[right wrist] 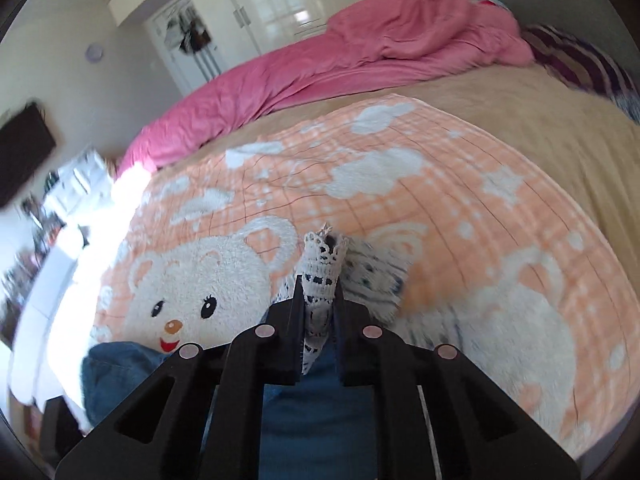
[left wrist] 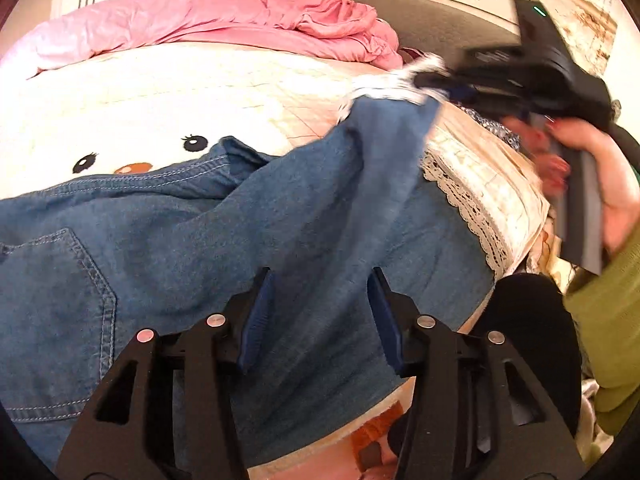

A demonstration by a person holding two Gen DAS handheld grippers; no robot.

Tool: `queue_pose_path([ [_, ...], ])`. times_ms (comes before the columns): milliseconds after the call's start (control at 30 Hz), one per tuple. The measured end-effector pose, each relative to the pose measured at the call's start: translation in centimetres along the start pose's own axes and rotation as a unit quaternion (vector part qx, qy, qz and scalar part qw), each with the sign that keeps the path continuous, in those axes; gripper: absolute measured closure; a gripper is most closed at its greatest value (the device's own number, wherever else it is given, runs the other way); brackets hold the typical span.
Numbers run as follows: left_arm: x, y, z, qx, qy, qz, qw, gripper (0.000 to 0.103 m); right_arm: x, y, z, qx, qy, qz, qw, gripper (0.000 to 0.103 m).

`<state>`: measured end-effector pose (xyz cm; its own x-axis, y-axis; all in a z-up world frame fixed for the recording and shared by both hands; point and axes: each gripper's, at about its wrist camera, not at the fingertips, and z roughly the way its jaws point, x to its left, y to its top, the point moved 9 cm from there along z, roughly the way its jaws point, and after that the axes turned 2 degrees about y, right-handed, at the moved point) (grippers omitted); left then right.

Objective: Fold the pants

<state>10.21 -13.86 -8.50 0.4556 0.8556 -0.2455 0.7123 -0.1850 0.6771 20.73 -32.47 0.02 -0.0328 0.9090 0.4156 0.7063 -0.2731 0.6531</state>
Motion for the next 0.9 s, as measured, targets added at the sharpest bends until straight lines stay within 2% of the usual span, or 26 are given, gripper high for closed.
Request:
queue_pose_path([
  [33,-0.1,0.0,0.1,0.003,-0.005,0.006,1.0000,0.089,-1.0,-0.8,-1.1,-0.002,0.006,0.021,1.000,0.093],
  [67,-0.2,-0.2,0.0,0.009,-0.009,0.011,0.9999,0.095,-1.8,-1.5,-1.9,-0.003,0.010,0.036,0.999,0.093],
  [200,-0.4,-0.3,-1.0,0.004,-0.009,0.045,0.9990,0.096,-4.6,-5.5,-5.1,0.003,0.024,0.087,0.996,0.092],
  [300,-0.4,-0.4,-1.4,0.002,-0.013,0.056,0.9983,0.096,-5.9,-8.6,-6.0,0.030,0.026,0.096,0.995,0.091],
  [367,-0.8,-0.8,-1.3,0.006,-0.005,0.064,0.9979,0.096,-6.8,-10.3,-6.1,0.053,0.022,0.095,0.994,0.087],
  [433,-1.1,-1.1,-1.0,0.012,-0.004,0.072,0.9973,0.096,-7.8,-11.4,-6.2,0.064,0.018,0.105,0.992,0.076],
  [567,-1.5,-1.4,-1.1,0.012,0.002,0.086,0.9962,0.096,-8.8,-11.9,-6.8,0.066,0.024,0.117,0.991,0.064],
  [733,-1.5,-1.6,-1.1,0.014,-0.001,0.086,0.9962,0.096,-9.1,-12.2,-6.4,0.071,0.027,0.118,0.990,0.066],
  [767,-1.5,-1.6,-1.1,0.014,-0.001,0.088,0.9960,0.096,-8.9,-12.3,-6.3,0.073,0.026,0.107,0.991,0.070],
  [800,-1.6,-1.6,-1.1,0.014,-0.002,0.089,0.9959,0.096,-8.9,-12.2,-6.2,0.071,0.022,0.100,0.992,0.083],
  [833,-1.7,-1.5,-1.2,0.016,-0.003,0.092,0.9956,0.096,-8.7,-12.2,-6.4,0.072,0.020,0.088,0.993,0.087],
  [900,-1.7,-1.5,-1.5,0.017,-0.002,0.100,0.9949,0.096,-8.5,-12.1,-6.9,0.068,0.020,0.075,0.995,0.087],
])
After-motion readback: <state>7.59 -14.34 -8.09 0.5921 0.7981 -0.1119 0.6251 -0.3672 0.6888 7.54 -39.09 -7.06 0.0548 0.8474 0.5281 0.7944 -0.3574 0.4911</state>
